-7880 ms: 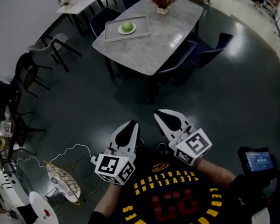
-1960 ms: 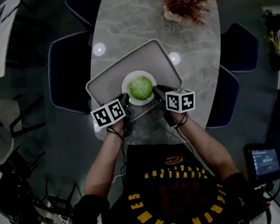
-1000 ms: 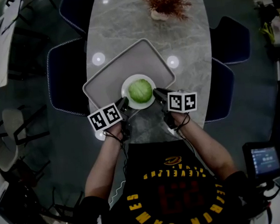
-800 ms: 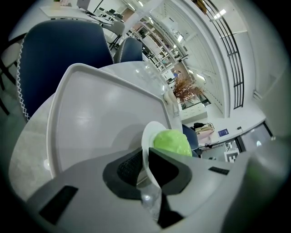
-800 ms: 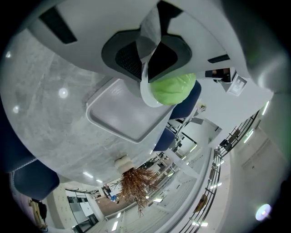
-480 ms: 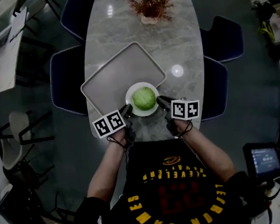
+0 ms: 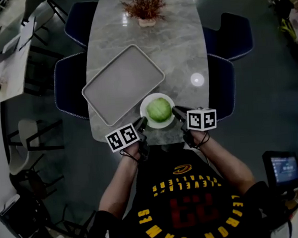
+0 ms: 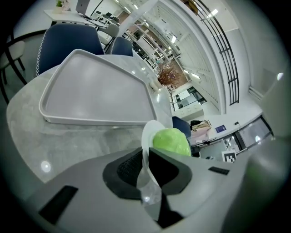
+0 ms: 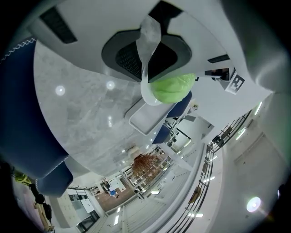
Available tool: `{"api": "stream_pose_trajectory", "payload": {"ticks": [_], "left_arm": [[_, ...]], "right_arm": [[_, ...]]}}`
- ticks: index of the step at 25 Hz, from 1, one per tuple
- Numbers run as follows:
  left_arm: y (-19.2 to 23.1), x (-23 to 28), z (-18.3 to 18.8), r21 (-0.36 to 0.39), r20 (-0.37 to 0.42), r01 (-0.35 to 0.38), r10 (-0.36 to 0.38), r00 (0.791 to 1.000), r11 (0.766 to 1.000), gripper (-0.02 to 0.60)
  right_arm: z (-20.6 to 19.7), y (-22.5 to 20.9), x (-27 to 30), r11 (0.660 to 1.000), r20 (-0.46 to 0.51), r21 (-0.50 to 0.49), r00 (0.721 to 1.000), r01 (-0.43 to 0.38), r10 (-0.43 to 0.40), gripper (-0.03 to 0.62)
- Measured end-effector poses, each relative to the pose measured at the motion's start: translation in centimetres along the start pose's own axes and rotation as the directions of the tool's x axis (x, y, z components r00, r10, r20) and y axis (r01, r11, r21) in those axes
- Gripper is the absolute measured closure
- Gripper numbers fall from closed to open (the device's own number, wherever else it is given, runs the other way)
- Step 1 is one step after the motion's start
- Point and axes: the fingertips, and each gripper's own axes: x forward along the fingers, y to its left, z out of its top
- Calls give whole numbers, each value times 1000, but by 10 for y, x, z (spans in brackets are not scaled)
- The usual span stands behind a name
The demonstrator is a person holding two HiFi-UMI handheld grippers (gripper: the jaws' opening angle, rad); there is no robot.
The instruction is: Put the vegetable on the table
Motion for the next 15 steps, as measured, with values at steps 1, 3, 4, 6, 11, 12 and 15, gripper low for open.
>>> {"api": "stream_pose_trajectory", "payload": {"ticks": [1, 3, 4, 6, 11, 12, 15], "left_arm": [[-4, 2, -6, 12, -3, 2, -2, 1000, 1000, 537], [-12, 8, -19, 31, -12, 5, -5, 1000, 1000, 537], [-16, 13, -25, 37, -19, 7, -6, 1000, 999, 537], [-23, 22, -39, 44, -35, 13, -12, 999, 999, 537], [-39, 44, -67, 88, -84, 26, -18, 996, 996, 537], [-42, 49, -71, 102, -93, 28, -19, 996, 994, 537], [-48, 62, -79, 134, -112, 33, -18, 994, 990, 537]], "right_arm": [[-3, -4, -6, 1000, 3, -1, 1000, 2, -2, 543], [-9, -15, -19, 1000, 10, 0, 1000, 9, -9, 543], [-11, -22, -26, 1000, 14, 3, 1000, 15, -15, 543], [-16, -34, -38, 1000, 22, 11, 999, 26, -27, 543], [-22, -62, -64, 998, 51, 34, 997, 56, -58, 549], [-23, -68, -68, 997, 58, 38, 996, 61, -63, 549], [-30, -84, -75, 996, 71, 47, 995, 74, -77, 549]]}}
